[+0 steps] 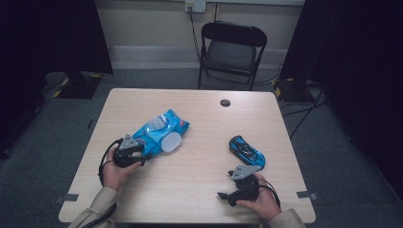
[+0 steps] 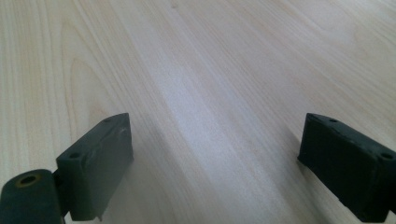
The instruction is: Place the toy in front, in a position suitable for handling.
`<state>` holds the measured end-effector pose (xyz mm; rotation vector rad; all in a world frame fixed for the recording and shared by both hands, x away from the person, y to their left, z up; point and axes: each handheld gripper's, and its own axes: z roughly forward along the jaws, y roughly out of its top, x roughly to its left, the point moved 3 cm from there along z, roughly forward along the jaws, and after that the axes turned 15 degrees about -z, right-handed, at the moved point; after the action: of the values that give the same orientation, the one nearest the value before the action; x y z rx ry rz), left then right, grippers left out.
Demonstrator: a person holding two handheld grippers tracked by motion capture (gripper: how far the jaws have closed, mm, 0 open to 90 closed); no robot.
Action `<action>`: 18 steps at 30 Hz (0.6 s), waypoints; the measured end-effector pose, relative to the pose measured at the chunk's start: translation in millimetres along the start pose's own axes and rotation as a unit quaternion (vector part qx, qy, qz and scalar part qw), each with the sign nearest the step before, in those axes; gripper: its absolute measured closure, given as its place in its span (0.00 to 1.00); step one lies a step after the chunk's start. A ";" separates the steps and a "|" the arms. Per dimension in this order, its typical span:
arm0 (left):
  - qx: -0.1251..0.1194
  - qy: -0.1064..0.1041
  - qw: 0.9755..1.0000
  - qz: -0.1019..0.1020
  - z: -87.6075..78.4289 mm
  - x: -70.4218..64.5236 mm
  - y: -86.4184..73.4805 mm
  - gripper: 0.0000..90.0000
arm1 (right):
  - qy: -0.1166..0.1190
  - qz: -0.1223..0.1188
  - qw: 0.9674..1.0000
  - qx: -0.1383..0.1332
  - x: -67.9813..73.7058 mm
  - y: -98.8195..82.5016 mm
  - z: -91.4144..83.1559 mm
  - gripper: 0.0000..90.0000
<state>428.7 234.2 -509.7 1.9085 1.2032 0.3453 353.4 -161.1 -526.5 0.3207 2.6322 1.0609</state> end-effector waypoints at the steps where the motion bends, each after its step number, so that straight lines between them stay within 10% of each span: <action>1: -0.002 0.000 1.000 -0.002 1.2 -0.2 0.4 0.52 | 0.000 0.000 1.000 0.000 0.0 0.0 0.0 0.10; 18: 0.016 -0.015 1.000 -0.006 -16.8 -11.4 -6.1 0.28 | 0.000 0.000 1.000 0.000 0.0 0.0 0.0 0.10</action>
<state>409.1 234.2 -501.9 1.9265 1.2071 0.2915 353.4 -161.1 -526.5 0.3216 2.6319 1.0607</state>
